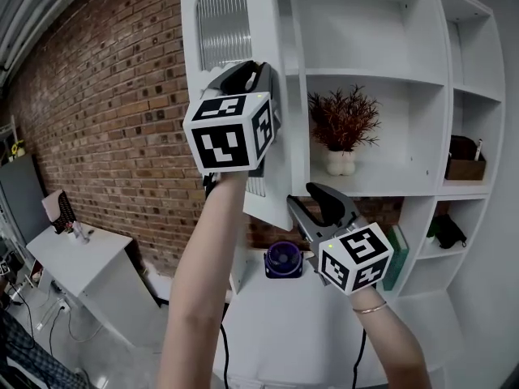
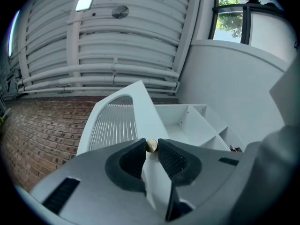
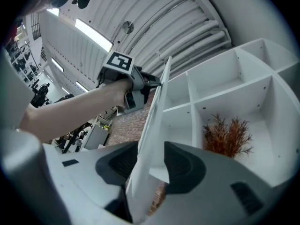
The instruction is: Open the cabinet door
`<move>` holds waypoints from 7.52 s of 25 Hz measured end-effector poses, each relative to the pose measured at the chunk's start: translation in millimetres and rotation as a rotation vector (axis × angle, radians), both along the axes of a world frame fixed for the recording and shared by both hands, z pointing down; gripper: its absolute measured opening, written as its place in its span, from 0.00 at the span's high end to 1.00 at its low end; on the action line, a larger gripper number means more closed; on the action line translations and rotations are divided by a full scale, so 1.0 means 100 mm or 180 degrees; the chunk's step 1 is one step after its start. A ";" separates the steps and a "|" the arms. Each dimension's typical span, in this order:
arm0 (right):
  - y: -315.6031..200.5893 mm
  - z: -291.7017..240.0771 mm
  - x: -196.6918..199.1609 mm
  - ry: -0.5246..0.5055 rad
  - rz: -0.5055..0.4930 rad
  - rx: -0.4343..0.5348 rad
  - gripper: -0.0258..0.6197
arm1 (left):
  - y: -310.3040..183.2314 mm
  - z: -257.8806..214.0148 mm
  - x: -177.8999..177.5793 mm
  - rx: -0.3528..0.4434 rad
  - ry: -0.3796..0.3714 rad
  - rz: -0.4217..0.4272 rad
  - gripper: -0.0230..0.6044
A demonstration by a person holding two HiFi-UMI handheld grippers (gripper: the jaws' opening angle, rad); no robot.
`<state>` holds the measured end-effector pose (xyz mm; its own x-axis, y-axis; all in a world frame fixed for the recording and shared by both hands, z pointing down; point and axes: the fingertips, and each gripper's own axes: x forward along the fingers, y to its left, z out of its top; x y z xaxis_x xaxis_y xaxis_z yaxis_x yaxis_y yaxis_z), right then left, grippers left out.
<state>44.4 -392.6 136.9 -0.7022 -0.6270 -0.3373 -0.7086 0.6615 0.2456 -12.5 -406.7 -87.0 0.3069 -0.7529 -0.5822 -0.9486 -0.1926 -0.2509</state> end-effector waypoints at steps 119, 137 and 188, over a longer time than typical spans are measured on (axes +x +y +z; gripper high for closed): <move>1.28 0.29 -2.64 -0.0088 -0.0801 0.0227 0.79 | 1.29 0.24 -2.43 -0.0038 0.0129 0.0072 0.74; 1.12 0.34 -1.77 -0.0099 -0.0670 -0.0045 0.83 | 1.64 0.71 -2.12 0.0027 0.0186 -0.0254 0.83; 1.15 2.29 -0.13 0.0172 -0.0248 -0.1247 0.95 | 1.54 4.39 -1.10 -0.1777 0.0647 -0.0471 0.96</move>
<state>31.0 -278.0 366.3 -0.7628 -0.6451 -0.0445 -0.6457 0.7636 -0.0004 -122.0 -252.9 351.9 0.1000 -0.9873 -0.1234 -0.9937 -0.1055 0.0387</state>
